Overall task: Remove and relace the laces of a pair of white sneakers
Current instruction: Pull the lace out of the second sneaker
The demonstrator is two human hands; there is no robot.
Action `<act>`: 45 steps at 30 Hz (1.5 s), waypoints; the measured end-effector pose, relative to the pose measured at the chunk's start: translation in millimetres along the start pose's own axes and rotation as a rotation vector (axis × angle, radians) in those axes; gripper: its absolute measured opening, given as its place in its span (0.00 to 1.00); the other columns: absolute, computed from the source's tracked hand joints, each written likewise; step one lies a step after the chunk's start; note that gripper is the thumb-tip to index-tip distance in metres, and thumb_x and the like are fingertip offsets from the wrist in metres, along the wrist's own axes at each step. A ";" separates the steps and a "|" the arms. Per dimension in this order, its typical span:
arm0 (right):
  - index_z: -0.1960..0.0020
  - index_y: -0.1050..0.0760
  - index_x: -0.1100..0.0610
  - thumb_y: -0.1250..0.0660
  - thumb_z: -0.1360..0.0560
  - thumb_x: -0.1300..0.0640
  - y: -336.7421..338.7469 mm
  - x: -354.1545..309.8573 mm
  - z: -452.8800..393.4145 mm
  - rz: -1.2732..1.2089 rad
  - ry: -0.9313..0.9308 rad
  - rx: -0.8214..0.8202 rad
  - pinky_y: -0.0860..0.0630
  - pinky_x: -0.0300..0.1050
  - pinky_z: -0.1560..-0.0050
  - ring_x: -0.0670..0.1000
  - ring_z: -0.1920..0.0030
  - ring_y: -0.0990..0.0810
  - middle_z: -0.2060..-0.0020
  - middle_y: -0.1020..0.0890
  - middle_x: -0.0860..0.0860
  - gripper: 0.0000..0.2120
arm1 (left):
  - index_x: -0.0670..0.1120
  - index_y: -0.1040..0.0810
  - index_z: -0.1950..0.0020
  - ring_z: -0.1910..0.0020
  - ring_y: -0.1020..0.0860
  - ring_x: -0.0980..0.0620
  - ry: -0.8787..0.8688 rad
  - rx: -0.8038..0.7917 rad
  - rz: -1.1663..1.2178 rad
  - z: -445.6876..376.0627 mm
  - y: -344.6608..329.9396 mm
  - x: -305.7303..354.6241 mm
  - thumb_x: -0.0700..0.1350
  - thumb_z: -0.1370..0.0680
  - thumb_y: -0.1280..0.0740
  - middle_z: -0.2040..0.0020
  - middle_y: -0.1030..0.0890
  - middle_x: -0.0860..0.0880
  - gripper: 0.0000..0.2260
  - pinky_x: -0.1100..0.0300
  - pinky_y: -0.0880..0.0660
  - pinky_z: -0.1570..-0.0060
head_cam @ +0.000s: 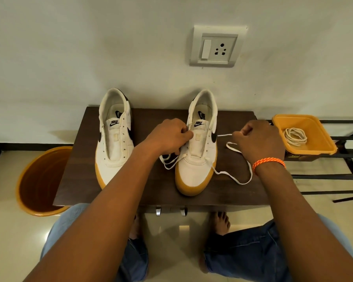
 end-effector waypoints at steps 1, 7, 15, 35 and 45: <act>0.60 0.20 0.51 0.28 0.26 0.50 -3.2 2.3 0.2 0.045 -0.011 -0.029 0.25 0.47 0.56 0.54 0.59 0.22 0.61 0.19 0.51 0.07 | 0.43 0.18 0.55 0.67 0.14 0.49 0.005 -0.007 0.029 -0.1 -1.1 -0.4 0.50 0.14 0.36 0.62 0.14 0.48 0.15 0.52 0.17 0.58; 0.48 0.17 0.53 0.31 0.21 0.53 -29.0 14.5 0.2 0.176 -0.073 -0.258 0.18 0.52 0.48 0.59 0.52 0.16 0.52 0.15 0.56 0.06 | 0.43 0.19 0.57 0.67 0.13 0.46 0.021 -0.056 0.154 4.4 -3.8 1.5 0.50 0.14 0.35 0.64 0.14 0.45 0.16 0.50 0.15 0.59; 0.39 0.19 0.48 0.32 0.20 0.52 -24.7 -24.0 7.3 -0.275 0.169 -0.239 0.17 0.53 0.48 0.49 0.56 0.15 0.58 0.15 0.46 0.10 | 0.48 0.17 0.50 0.80 0.22 0.50 -0.134 0.030 0.125 11.0 0.9 25.6 0.49 0.18 0.28 0.73 0.19 0.48 0.05 0.61 0.25 0.75; 0.31 0.26 0.48 0.26 0.24 0.45 -38.0 -28.0 12.8 -0.147 0.208 -0.246 0.18 0.57 0.46 0.53 0.46 0.18 0.46 0.17 0.50 0.24 | 0.46 0.19 0.46 0.77 0.23 0.61 -0.134 -0.204 -0.062 9.6 -29.2 30.4 0.47 0.15 0.34 0.71 0.20 0.54 0.06 0.62 0.26 0.69; 0.34 0.23 0.51 0.26 0.23 0.48 -37.4 -27.2 10.6 -0.165 0.234 -0.237 0.19 0.50 0.49 0.52 0.50 0.18 0.48 0.17 0.50 0.20 | 0.44 0.20 0.43 0.77 0.25 0.48 -0.072 -0.299 0.192 11.6 -18.7 22.8 0.47 0.16 0.32 0.71 0.19 0.47 0.07 0.58 0.24 0.72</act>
Point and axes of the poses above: each hand's wrist, its own z-axis away from the middle knuckle, its own y-axis out of the back of the hand, x = y × z, the point moved 5 cm from there along -z, towards the middle knuckle
